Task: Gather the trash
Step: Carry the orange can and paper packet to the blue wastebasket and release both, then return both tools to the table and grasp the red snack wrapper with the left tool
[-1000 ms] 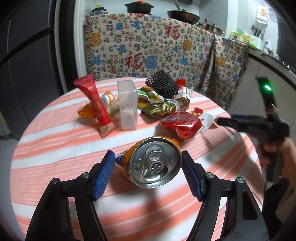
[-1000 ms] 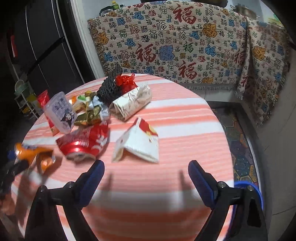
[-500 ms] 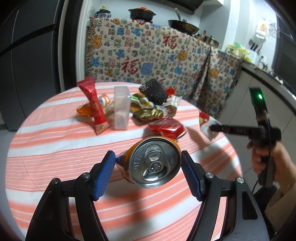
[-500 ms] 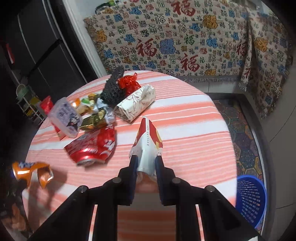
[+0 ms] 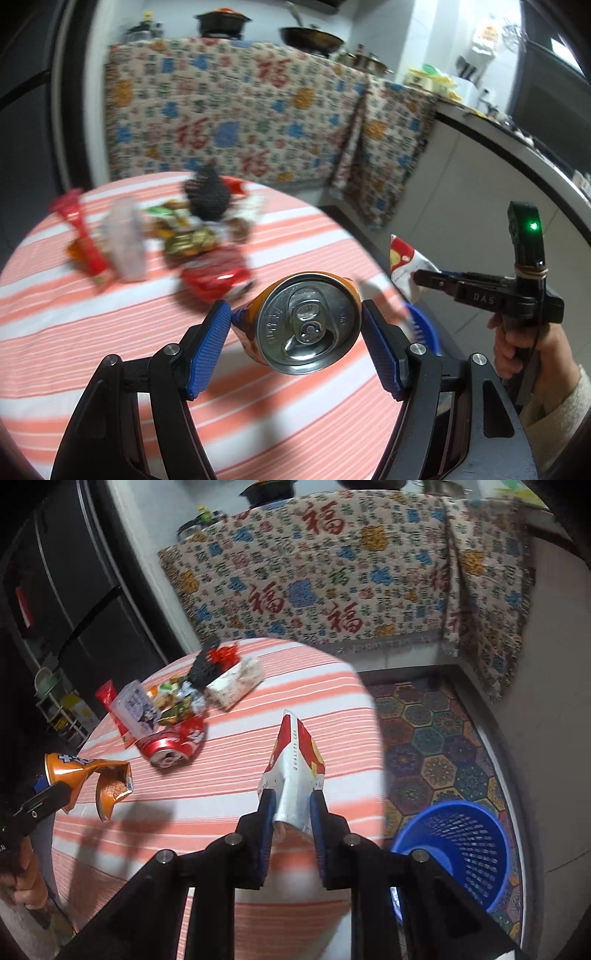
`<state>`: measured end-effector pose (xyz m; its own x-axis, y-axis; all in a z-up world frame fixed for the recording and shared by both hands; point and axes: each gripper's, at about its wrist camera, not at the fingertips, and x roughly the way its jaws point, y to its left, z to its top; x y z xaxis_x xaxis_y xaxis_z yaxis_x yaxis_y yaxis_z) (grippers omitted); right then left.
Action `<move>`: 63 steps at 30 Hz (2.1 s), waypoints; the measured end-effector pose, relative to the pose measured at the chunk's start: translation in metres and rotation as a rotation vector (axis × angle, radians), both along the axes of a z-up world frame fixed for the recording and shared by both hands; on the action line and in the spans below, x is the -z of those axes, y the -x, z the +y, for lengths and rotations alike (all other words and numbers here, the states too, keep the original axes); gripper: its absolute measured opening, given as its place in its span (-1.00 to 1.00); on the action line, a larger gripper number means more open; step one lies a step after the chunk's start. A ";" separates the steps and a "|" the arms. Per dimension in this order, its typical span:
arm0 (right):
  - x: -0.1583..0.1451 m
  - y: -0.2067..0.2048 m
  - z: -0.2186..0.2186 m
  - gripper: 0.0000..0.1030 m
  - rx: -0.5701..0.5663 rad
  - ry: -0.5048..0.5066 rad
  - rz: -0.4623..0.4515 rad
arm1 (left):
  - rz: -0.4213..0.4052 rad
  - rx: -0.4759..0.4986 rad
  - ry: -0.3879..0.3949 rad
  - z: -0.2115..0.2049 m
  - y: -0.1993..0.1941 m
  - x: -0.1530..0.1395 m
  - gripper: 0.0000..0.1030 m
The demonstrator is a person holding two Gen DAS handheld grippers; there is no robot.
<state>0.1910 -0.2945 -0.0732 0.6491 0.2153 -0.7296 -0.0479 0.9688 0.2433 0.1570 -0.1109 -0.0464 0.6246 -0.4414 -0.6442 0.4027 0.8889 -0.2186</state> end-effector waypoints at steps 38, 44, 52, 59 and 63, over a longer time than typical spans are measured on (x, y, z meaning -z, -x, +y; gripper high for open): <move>0.141 0.042 -0.222 -0.10 0.345 0.020 0.171 | 0.331 0.251 0.002 -0.311 -0.084 0.129 0.62; 0.132 0.053 -0.233 -0.04 0.408 0.025 0.128 | 0.313 0.238 0.012 -0.302 -0.078 0.120 0.65; 0.083 0.064 -0.217 -0.02 0.454 0.138 -0.011 | 0.212 0.254 0.027 -0.264 -0.041 0.067 0.73; 0.028 0.061 -0.152 0.03 0.350 0.229 -0.147 | 0.156 0.169 -0.062 -0.180 -0.015 0.042 0.73; 0.005 0.056 -0.104 0.09 0.255 0.255 -0.205 | 0.128 0.066 -0.162 -0.125 -0.006 0.047 0.73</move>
<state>0.1348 -0.3990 -0.0781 0.7954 -0.1423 -0.5892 0.1793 0.9838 0.0044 0.1631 -0.2356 -0.0933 0.5065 -0.3627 -0.7823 0.4390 0.8893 -0.1281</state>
